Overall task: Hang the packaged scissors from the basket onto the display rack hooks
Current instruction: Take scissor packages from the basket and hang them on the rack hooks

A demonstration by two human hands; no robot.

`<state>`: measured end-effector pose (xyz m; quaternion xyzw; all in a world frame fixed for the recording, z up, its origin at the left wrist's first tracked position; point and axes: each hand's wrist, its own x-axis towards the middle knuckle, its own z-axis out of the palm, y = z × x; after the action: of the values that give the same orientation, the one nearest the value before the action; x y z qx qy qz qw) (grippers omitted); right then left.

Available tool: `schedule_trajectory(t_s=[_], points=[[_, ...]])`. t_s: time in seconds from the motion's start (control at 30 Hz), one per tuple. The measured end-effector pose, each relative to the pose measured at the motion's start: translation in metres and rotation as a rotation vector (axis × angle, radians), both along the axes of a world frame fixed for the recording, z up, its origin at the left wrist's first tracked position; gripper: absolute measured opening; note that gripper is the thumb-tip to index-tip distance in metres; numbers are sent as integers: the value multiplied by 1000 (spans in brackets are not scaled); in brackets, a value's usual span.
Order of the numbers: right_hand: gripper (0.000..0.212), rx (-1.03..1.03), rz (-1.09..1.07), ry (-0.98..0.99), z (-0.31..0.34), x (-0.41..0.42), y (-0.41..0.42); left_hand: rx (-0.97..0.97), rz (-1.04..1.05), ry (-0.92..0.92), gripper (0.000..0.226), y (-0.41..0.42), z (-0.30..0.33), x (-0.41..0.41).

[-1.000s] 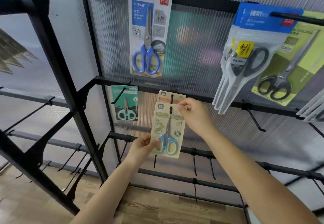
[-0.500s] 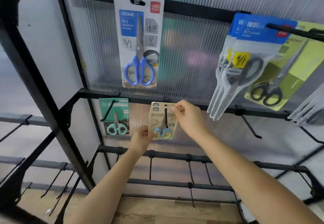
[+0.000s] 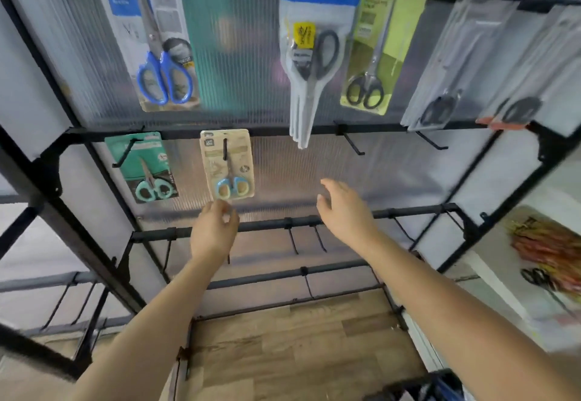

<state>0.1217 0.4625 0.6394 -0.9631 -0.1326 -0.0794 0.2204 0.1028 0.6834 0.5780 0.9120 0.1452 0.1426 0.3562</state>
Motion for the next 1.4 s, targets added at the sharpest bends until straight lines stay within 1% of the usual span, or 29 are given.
schedule_trajectory(t_s=[0.07,0.13,0.23,0.37,0.5,0.63,0.73,0.83,0.93,1.0,1.1,1.17,1.3,1.4], points=[[44,-11,-54,-13,-5,-28,-36,120,-118,-23,18,-39,12,-15],[43,-31,-127,-2,-10,-57,-75,216,-263,-39,24,-88,20,-32],[40,-74,-244,2,-18,-105,-137,309,-488,-34,32,-170,20,-64],[39,-96,-421,28,-37,-188,-225,363,-777,41,36,-280,8,-122],[34,-102,-609,103,-61,-282,-304,382,-1041,45,40,-375,-11,-181],[41,-88,-809,196,-87,-360,-360,432,-1250,71,42,-442,-35,-228],[40,-53,-950,255,-113,-401,-383,518,-1400,96,44,-473,-58,-249],[36,-29,-1017,322,-136,-424,-397,568,-1476,198,38,-496,-83,-250],[34,7,-1048,359,-161,-431,-408,544,-1509,254,27,-514,-108,-241],[30,44,-1076,416,-181,-430,-413,539,-1507,301,22,-523,-121,-234],[36,106,-1150,557,-212,-420,-419,591,-1520,353,29,-532,-144,-220],[39,123,-1183,633,-234,-410,-425,598,-1529,437,34,-536,-166,-204],[37,196,-1222,714,-283,-396,-429,660,-1559,560,23,-539,-221,-173],[32,263,-1241,768,-325,-393,-427,663,-1563,645,19,-541,-256,-165]])
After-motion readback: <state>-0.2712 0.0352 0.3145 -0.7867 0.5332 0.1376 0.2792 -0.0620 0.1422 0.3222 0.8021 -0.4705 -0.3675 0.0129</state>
